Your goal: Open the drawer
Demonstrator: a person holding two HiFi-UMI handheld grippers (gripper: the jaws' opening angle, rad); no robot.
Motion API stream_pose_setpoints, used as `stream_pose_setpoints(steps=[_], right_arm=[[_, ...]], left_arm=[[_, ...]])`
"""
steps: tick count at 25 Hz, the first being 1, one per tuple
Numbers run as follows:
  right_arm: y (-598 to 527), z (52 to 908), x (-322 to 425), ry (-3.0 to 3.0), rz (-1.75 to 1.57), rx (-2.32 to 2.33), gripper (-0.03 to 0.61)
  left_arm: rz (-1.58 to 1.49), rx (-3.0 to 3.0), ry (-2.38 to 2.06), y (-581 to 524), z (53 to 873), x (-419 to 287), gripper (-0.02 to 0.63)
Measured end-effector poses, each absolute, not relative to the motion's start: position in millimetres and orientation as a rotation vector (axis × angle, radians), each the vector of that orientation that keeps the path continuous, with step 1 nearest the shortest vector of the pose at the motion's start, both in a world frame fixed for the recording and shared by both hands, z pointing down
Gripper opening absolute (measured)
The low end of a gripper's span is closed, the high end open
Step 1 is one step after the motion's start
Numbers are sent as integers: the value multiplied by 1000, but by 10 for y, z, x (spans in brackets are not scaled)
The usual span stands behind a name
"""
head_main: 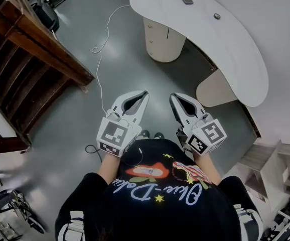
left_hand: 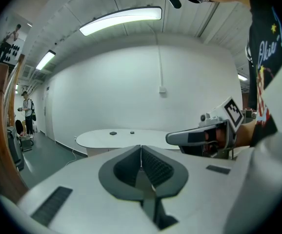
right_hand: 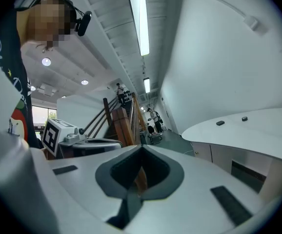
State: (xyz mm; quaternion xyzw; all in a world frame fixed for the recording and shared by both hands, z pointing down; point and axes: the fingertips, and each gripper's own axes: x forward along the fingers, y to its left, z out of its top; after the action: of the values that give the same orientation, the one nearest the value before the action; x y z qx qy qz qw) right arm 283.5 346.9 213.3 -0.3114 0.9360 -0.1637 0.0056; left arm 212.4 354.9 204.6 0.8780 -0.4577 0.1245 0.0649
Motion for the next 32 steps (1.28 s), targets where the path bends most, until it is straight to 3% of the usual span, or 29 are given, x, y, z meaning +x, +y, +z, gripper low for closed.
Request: stream_pose_setpoints(steps=[19, 32], right_arm=[[3419, 2309, 3145, 2954, -528, -925, -2], [3034, 2280, 2623, 2930, -508, -971, -2]], left_arm=[[425, 2588, -1485, 3599, 2126, 2273, 6], [413, 2617, -1453, 3169, 2134, 1739, 6]])
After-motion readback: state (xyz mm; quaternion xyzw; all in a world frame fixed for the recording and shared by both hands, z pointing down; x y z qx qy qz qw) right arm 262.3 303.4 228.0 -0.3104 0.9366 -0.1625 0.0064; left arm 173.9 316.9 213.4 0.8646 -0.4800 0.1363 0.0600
